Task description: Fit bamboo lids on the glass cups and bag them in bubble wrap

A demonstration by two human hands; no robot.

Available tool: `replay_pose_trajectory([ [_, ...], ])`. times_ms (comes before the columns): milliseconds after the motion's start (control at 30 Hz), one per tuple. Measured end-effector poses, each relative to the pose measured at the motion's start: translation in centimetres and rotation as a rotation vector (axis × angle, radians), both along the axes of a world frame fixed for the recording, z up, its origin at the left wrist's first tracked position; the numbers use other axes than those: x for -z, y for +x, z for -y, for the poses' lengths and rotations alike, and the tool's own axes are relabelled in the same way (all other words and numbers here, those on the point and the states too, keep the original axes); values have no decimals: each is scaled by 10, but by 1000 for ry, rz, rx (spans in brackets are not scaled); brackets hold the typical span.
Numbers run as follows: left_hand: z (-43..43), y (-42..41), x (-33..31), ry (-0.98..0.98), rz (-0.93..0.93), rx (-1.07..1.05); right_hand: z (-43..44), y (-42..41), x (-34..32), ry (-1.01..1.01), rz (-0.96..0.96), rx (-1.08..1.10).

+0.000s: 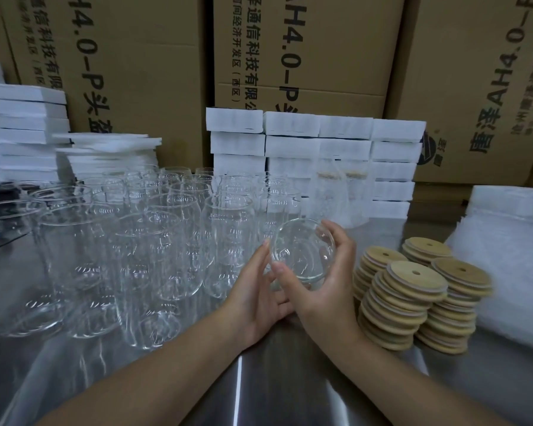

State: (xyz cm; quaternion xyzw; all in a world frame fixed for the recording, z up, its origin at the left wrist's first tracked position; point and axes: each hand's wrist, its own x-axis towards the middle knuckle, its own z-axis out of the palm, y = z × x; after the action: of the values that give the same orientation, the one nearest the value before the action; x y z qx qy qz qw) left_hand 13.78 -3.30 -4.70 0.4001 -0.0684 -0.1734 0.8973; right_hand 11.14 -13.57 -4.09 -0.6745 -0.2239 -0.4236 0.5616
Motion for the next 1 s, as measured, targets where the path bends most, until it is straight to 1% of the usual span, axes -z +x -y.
replay_pose_trajectory([
  [133,0,-3,-2,-16,57,73,6,-2,-12,-84,30,15],
  [233,-3,-2,-3,-33,102,82,8,-4,-16,-64,13,-30],
  [400,-7,-1,-5,18,170,51,12,-3,-21,-2,26,-69],
  [567,-9,0,-3,9,190,62,11,-1,-21,-53,38,-113],
  [633,-10,1,-4,33,205,43,11,-1,-21,-68,51,-110],
  [767,-10,-1,-6,63,208,7,11,-5,-23,-22,42,-131],
  [900,-8,-4,-5,140,233,-16,13,-10,-32,45,2,-68],
  [1000,-8,-2,-3,148,222,-20,18,-12,-42,91,-56,-41],
])
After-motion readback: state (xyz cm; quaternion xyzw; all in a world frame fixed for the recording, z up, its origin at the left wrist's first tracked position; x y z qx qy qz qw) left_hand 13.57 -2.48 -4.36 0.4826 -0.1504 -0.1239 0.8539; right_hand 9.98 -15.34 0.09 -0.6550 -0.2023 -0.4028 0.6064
